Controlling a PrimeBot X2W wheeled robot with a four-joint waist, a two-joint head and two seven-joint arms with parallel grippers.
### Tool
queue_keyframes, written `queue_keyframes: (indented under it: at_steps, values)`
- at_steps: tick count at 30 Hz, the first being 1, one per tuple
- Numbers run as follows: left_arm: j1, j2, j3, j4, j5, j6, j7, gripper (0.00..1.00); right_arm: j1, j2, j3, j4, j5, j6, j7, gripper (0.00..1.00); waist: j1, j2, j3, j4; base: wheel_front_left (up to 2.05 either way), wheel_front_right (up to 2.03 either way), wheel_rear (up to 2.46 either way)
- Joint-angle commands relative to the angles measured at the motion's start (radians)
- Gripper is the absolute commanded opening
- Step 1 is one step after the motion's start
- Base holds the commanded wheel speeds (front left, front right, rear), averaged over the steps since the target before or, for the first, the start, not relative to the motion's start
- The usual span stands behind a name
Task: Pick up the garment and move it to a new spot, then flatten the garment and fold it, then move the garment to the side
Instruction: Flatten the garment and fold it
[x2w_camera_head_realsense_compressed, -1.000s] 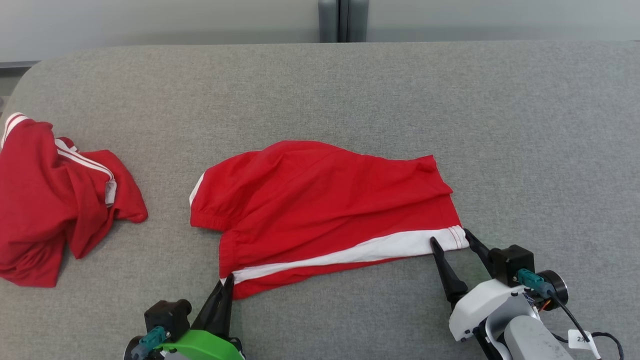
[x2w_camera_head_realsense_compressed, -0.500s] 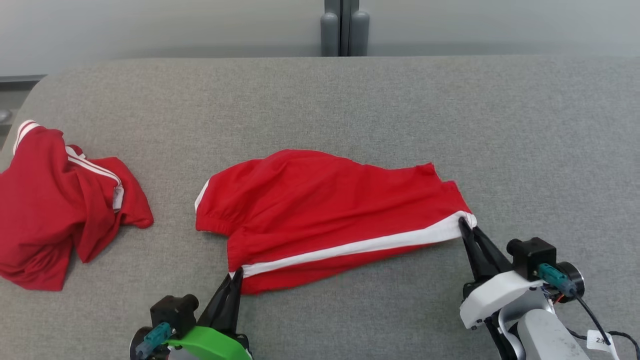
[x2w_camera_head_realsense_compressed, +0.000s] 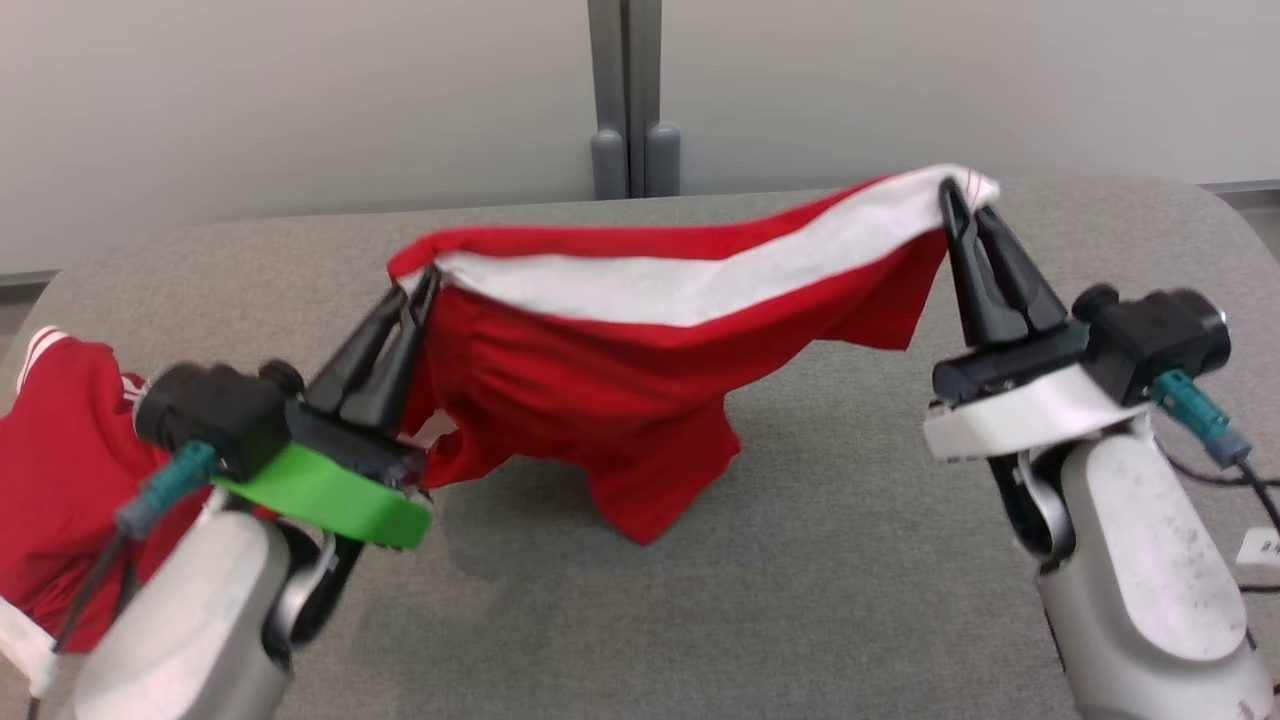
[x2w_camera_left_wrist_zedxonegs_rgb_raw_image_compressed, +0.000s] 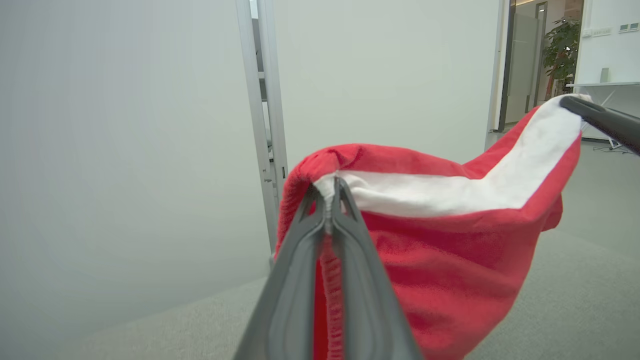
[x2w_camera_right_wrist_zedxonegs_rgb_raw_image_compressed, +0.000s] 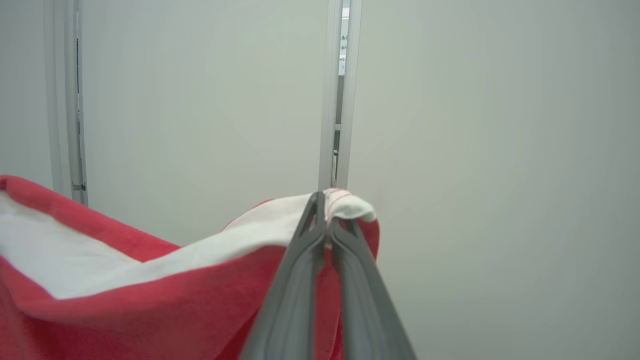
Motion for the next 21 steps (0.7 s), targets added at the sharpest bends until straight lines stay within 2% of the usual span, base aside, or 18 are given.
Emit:
queue_keyframes:
  at_steps: [1,7,12,17,21]
  values:
    - [-0.060,0.029,-0.011,-0.017,-0.033,-0.003,0.001,0.00,-0.045,-0.017,0.004,-0.017,0.002,-0.002,0.000,0.00,0.0000,-0.0001,-0.029,-0.035,0.00,0.00,0.00]
    - [-0.288,0.116,-0.047,-0.048,-0.110,-0.003,0.066,0.00,-0.239,-0.102,0.052,0.008,0.009,-0.002,0.005,0.00,0.0000,-0.0001,-0.016,-0.072,0.00,0.00,0.00]
    - [-0.419,0.133,-0.080,-0.004,-0.186,-0.003,0.112,0.00,-0.390,-0.135,0.072,0.083,-0.028,-0.002,0.033,0.00,0.0000,-0.0001,0.077,-0.097,0.00,0.00,0.00]
    - [-0.545,0.134,-0.123,0.064,-0.235,-0.003,0.098,0.00,-0.554,-0.103,0.066,0.196,-0.099,-0.002,0.028,0.00,0.0000,-0.0001,0.221,-0.119,0.00,0.00,0.00]
    - [-0.678,0.131,-0.144,0.137,-0.253,-0.003,0.045,0.00,-0.709,-0.068,0.032,0.288,-0.219,-0.002,0.011,0.00,0.0000,-0.0001,0.330,-0.134,0.00,0.00,0.00]
